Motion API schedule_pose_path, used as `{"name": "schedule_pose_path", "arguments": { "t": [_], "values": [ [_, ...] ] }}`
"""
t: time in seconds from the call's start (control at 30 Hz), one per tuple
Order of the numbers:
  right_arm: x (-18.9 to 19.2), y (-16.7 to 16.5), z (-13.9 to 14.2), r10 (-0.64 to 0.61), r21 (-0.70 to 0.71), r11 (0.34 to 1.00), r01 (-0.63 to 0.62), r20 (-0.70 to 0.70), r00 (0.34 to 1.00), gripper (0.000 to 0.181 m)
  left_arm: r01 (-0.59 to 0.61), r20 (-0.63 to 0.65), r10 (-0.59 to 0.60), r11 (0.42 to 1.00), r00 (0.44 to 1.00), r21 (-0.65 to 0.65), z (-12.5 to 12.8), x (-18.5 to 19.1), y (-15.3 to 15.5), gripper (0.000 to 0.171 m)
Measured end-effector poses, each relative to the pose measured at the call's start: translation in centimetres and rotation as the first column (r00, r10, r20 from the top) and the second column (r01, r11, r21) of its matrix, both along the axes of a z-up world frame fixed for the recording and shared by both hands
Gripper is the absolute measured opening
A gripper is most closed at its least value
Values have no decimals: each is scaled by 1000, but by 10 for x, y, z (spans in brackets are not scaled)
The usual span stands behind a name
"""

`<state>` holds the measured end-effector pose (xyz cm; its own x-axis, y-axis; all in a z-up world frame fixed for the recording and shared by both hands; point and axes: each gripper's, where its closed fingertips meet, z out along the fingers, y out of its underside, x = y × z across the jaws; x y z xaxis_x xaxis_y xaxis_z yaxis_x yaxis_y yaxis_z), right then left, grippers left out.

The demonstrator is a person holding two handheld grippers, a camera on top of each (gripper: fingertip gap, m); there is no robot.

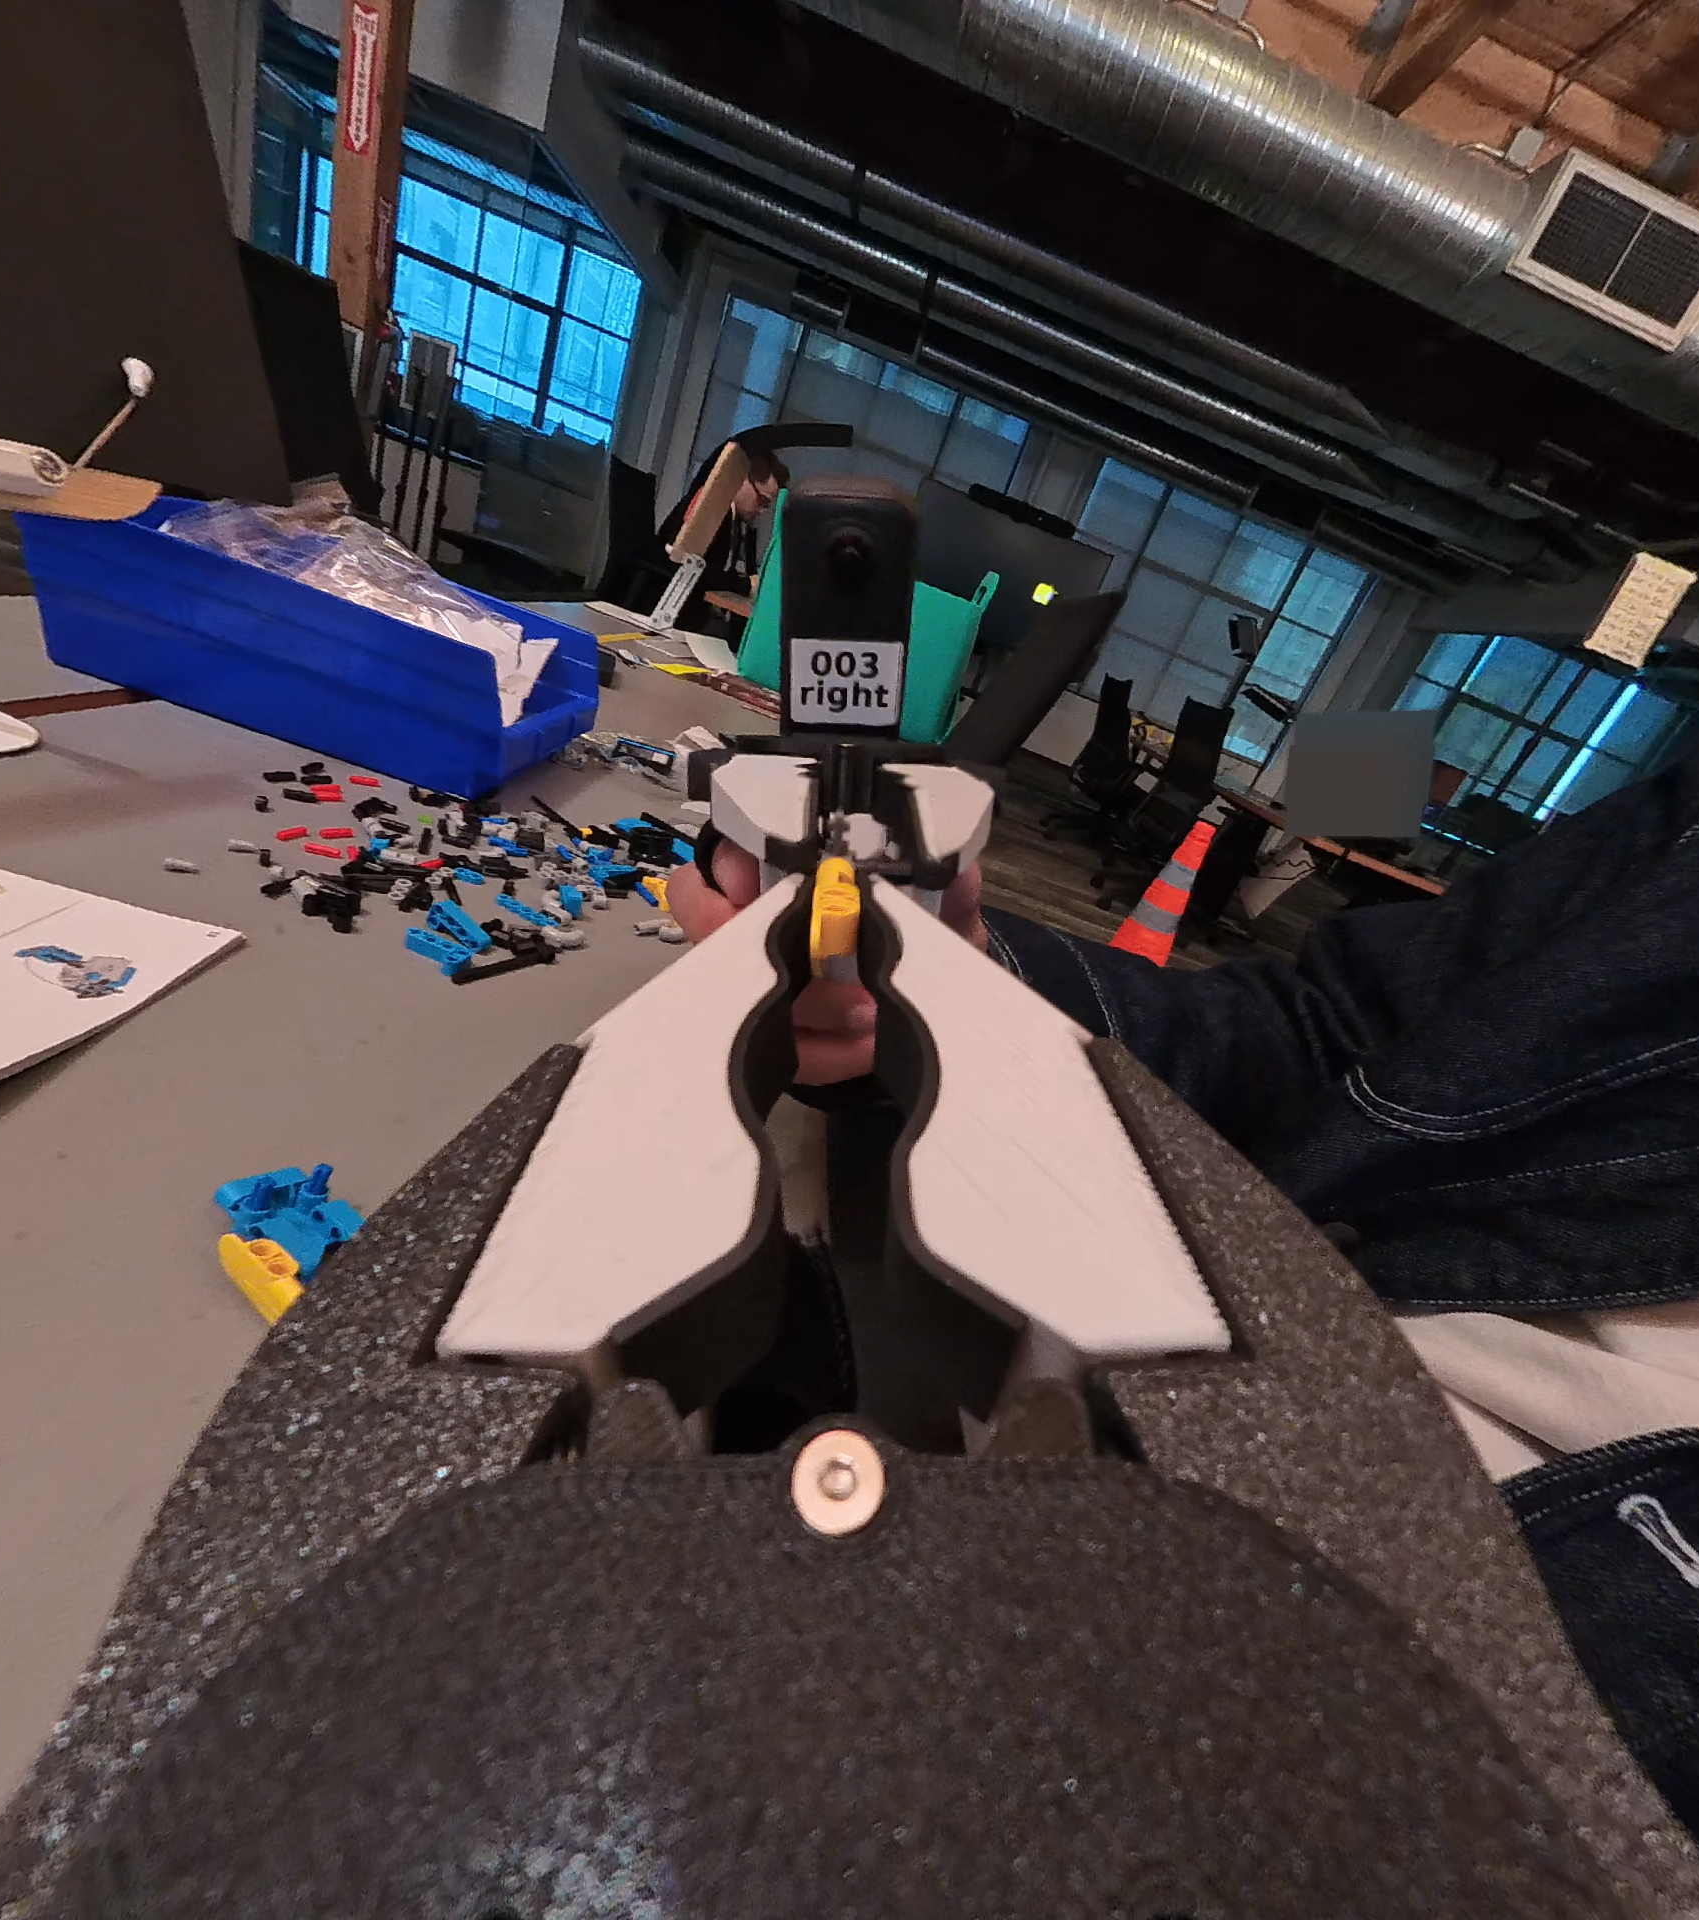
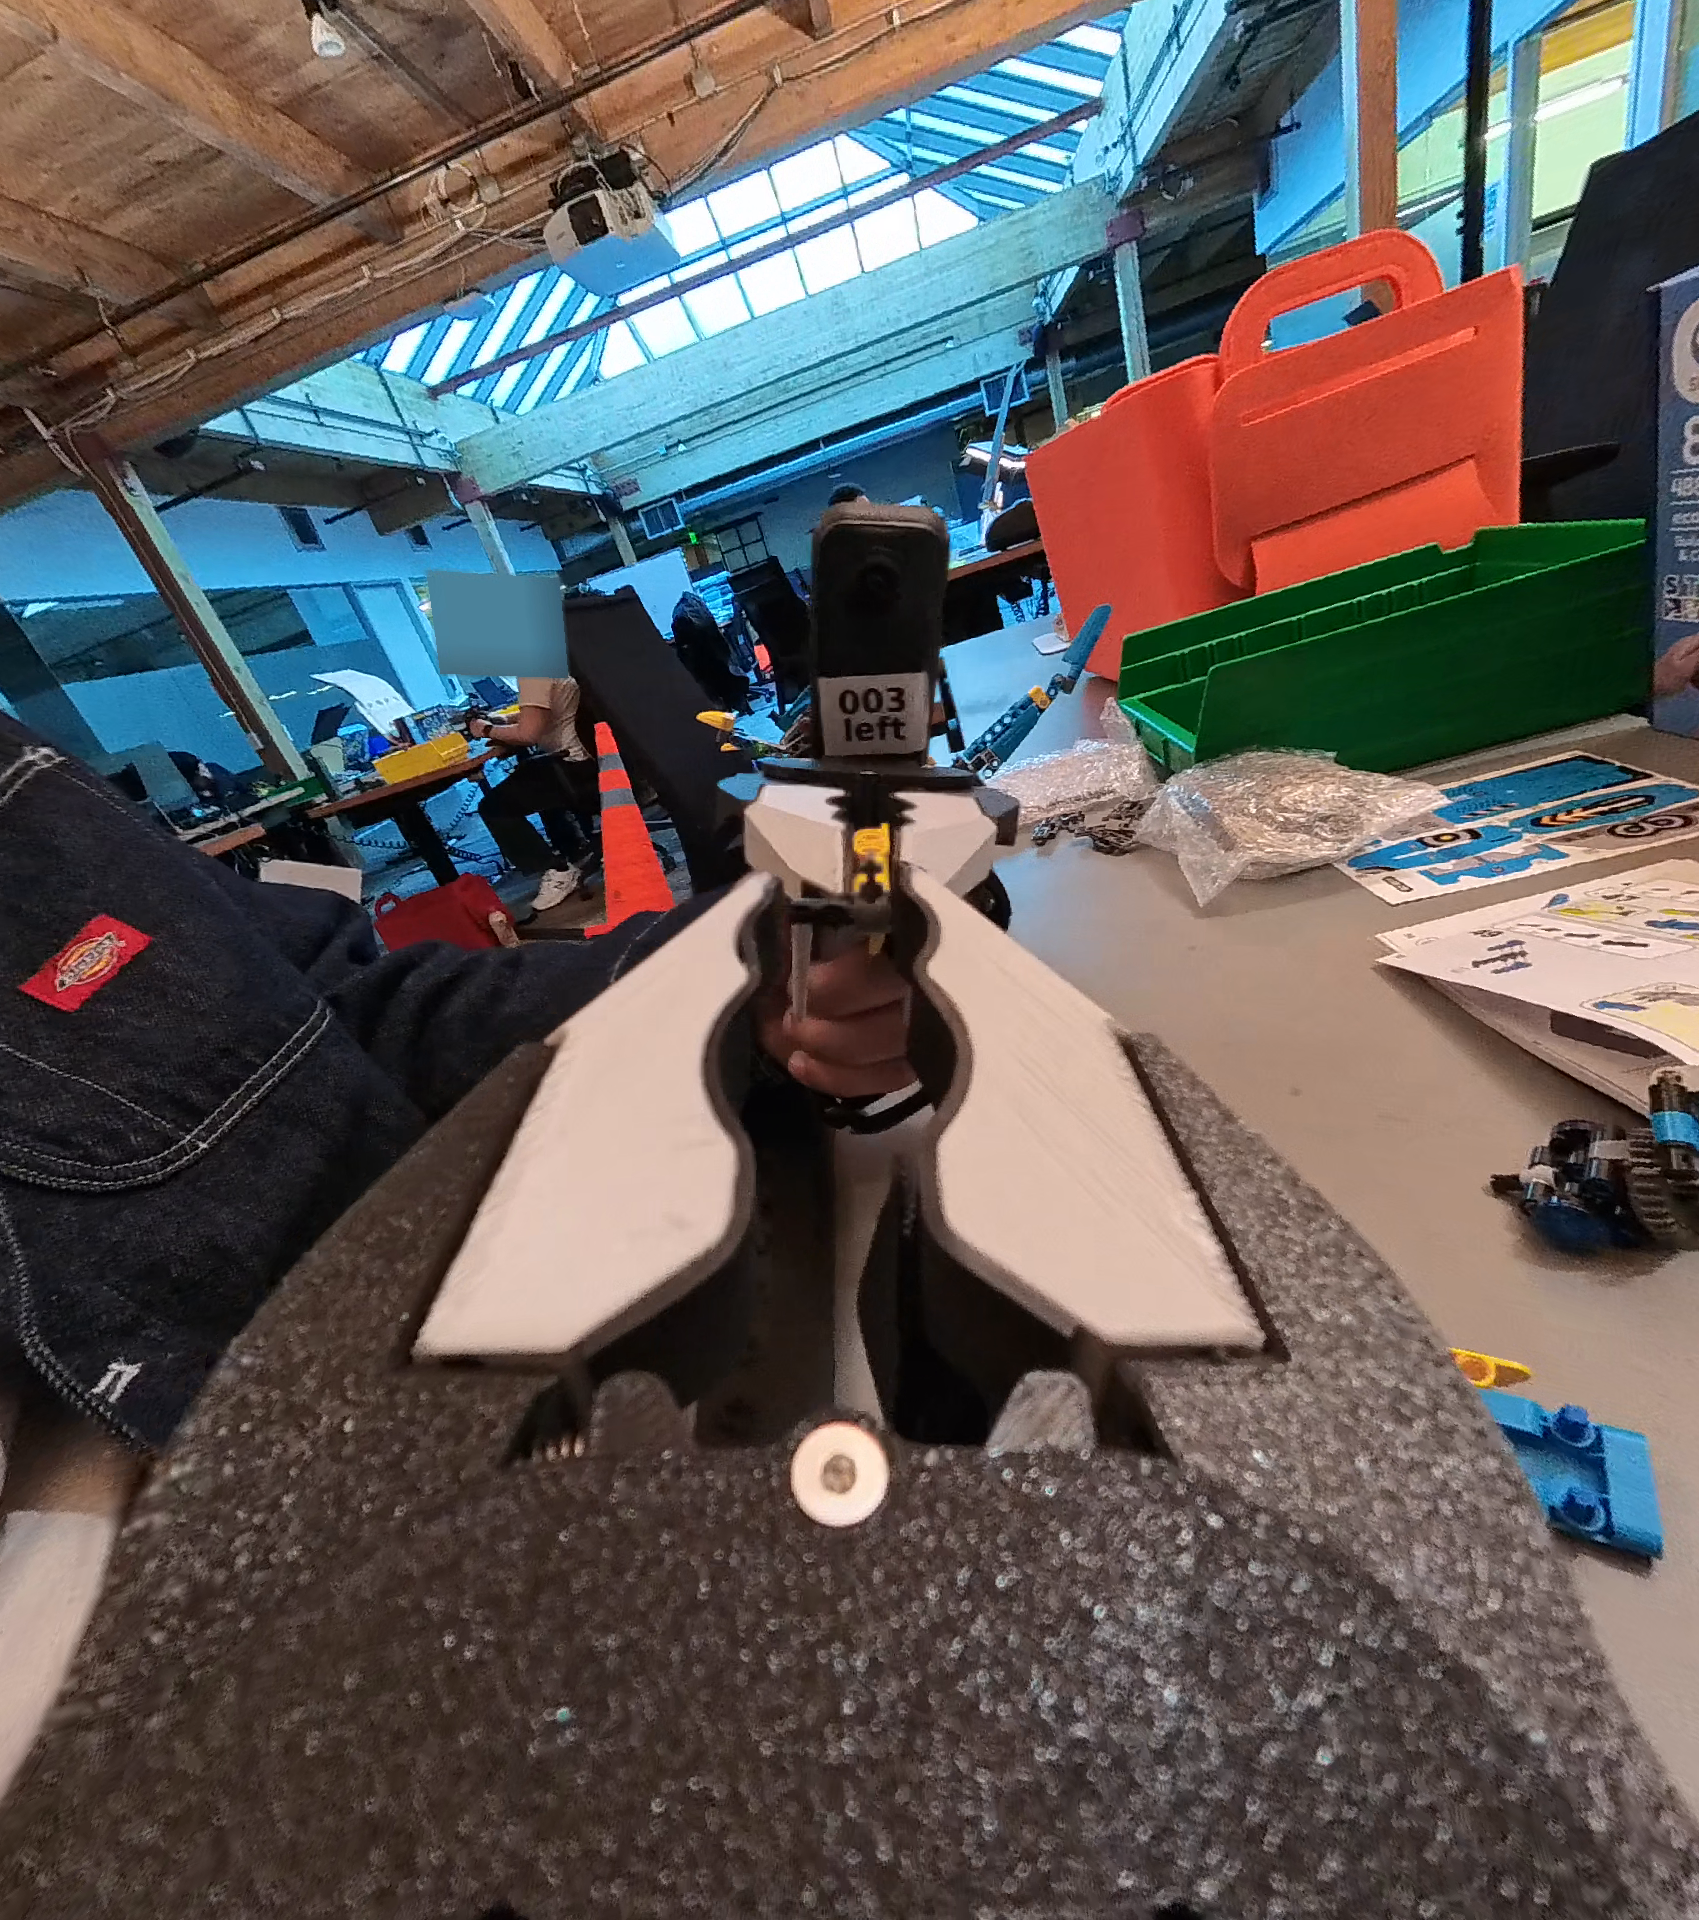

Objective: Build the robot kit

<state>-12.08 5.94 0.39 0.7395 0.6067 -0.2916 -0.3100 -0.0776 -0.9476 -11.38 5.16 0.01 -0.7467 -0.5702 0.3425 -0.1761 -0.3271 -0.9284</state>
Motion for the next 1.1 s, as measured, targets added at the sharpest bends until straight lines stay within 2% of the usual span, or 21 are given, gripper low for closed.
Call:
{"name": "schedule_pose_path", "arguments": {
  "t": [0.2, 0.33, 0.63, 0.77, 0.87, 0.93, 1.0, 1.1],
  "values": [
    [2, 1, -2, -9, -2, 1000, 9, 3, 1000, 19, -7, -12, 7, 1000, 1000, -8, -1, 2, 2, 7],
    [2, 1, -2, 6, -10, 1000, -6, -11, 1000, 26, -14, -20, 14, 1000, 1000, -2, -2, 3, 3, 7],
    [1, -1, -5, -18, 1, 1000, 18, 82, 996, 16, 28, -39, -29, 999, 999, -25, -3, 0, -2, 7],
    [3, 1, -6, -31, -7, 999, 31, 92, 995, 15, 10, -34, -11, 1000, 999, -11, -3, 1, 0, 7],
    [3, 6, -2, -33, -16, 999, 34, 62, 998, 15, -27, -19, 27, 1000, 999, 5, 0, 3, 6, 7],
    [12, 14, -6, -70, -77, 994, 78, 104, 992, 21, -102, -32, 104, 994, 994, 45, -6, 8, 19, 7],
    [36, 22, -15, -127, -181, 971, 157, 168, 978, 25, -208, -76, 218, 970, 973, 123, -21, 19, 36, 7],
    [54, 23, -22, -54, -295, 949, 111, 193, 980, 27, -330, -154, 370, 914, 916, 236, -48, 34, 59, 7]
  ]
}}
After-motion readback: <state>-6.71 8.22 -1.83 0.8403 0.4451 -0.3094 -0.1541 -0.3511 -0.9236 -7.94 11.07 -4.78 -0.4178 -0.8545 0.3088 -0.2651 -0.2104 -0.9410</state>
